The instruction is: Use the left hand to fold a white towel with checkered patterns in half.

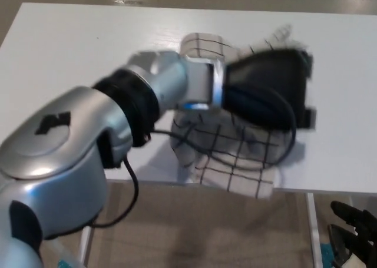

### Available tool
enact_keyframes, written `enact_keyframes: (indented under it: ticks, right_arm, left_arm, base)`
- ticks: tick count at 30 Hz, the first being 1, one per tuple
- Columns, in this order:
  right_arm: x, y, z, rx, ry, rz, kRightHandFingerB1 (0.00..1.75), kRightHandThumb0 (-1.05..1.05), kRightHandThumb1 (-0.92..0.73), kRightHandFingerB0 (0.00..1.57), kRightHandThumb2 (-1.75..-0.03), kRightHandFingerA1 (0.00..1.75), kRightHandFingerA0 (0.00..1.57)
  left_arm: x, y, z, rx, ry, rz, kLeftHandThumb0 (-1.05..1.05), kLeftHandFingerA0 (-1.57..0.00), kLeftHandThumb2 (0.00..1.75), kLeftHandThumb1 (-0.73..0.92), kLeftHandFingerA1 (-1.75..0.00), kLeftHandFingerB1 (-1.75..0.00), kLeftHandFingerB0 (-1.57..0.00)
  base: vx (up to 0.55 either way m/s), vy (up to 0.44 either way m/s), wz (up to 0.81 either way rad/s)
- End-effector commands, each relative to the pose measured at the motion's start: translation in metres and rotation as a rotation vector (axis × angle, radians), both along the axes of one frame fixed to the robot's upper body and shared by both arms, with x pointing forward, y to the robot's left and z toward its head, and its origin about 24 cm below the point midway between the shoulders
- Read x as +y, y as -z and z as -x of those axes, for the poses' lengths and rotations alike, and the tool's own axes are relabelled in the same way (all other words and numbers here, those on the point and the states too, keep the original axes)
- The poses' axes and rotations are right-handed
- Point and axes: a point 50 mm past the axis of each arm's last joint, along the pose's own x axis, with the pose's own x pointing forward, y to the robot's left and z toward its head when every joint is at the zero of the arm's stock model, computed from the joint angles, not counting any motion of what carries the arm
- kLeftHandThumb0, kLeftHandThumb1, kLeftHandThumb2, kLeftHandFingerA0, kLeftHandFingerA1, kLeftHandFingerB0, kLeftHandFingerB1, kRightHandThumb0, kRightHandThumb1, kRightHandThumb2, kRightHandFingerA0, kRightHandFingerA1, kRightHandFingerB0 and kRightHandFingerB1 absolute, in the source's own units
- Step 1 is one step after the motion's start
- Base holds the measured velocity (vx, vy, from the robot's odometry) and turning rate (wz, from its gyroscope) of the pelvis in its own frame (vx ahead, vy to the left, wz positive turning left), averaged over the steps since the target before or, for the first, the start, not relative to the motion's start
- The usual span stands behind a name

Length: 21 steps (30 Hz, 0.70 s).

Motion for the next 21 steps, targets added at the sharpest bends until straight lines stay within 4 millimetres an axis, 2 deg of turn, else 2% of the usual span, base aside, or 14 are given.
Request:
enact_keyframes:
  ticks: [1, 2, 3, 4, 5, 6, 7, 15, 21]
  right_arm:
    - [-0.001, 0.001, -0.001, 0.012, 0.022, -0.036, 0.48, -0.51, -0.67, 0.71, -0.61, 0.44, 0.63]
    - [-0.001, 0.000, -0.002, 0.012, 0.022, -0.036, 0.49, -0.51, -0.67, 0.71, -0.60, 0.47, 0.64]
    - [-0.002, 0.000, -0.002, 0.011, 0.022, -0.035, 0.49, -0.51, -0.67, 0.71, -0.60, 0.47, 0.64]
    - [-0.002, 0.000, -0.003, 0.012, 0.021, -0.036, 0.50, -0.51, -0.67, 0.72, -0.60, 0.47, 0.64]
    - [-0.002, 0.000, -0.003, 0.012, 0.021, -0.037, 0.50, -0.51, -0.67, 0.72, -0.60, 0.47, 0.64]
    - [-0.002, 0.000, -0.004, 0.011, 0.021, -0.046, 0.51, -0.50, -0.67, 0.73, -0.60, 0.47, 0.63]
    - [-0.002, -0.001, -0.005, 0.009, 0.020, -0.053, 0.51, -0.49, -0.66, 0.73, -0.60, 0.48, 0.63]
    - [-0.004, -0.002, -0.007, 0.010, 0.019, -0.043, 0.49, -0.49, -0.66, 0.72, -0.60, 0.42, 0.61]
    - [-0.003, 0.001, -0.003, -0.001, 0.036, -0.080, 0.49, -0.48, -0.63, 0.74, -0.60, 0.45, 0.64]
  left_arm:
    - [-0.006, 0.019, 0.013, 0.152, -0.047, -0.106, -0.57, -0.48, 0.57, 0.54, -0.63, -0.38, -0.55]
    - [-0.006, 0.018, 0.013, 0.161, -0.107, -0.133, -0.77, 0.00, 0.61, 0.58, -0.22, -0.29, -0.17]
    - [-0.006, 0.017, 0.012, 0.177, -0.172, -0.162, -0.77, 0.00, 0.61, 0.58, -0.22, -0.29, -0.17]
    - [-0.005, 0.016, 0.013, 0.197, -0.213, -0.173, -0.89, 0.00, 0.91, 0.54, 0.00, -0.18, -0.07]
    - [-0.005, 0.016, 0.013, 0.209, -0.235, -0.178, -0.89, 0.00, 0.91, 0.54, 0.00, -0.18, -0.07]
    - [-0.005, 0.013, 0.013, 0.234, -0.282, -0.187, -0.97, 0.00, 0.94, 0.57, 0.00, -0.05, 0.00]
    - [-0.005, 0.010, 0.012, 0.256, -0.323, -0.193, -0.92, 0.00, 0.61, 0.67, 0.00, 0.00, 0.00]
    - [-0.002, -0.029, 0.006, 0.450, -0.470, -0.104, -0.96, 0.00, 0.62, 0.67, 0.00, 0.00, 0.00]
    - [0.002, -0.040, 0.007, 0.547, -0.528, -0.089, -0.98, 0.00, 0.62, 0.70, 0.00, 0.00, 0.00]
  base:
    - [0.00, 0.000, 0.00]
    - [0.00, 0.000, 0.00]
    - [0.00, 0.000, 0.00]
    - [0.00, 0.000, 0.00]
    - [0.00, 0.000, 0.00]
    - [0.00, 0.000, 0.00]
    - [0.00, 0.000, 0.00]
    - [0.00, 0.000, 0.00]
    - [0.00, 0.000, 0.00]
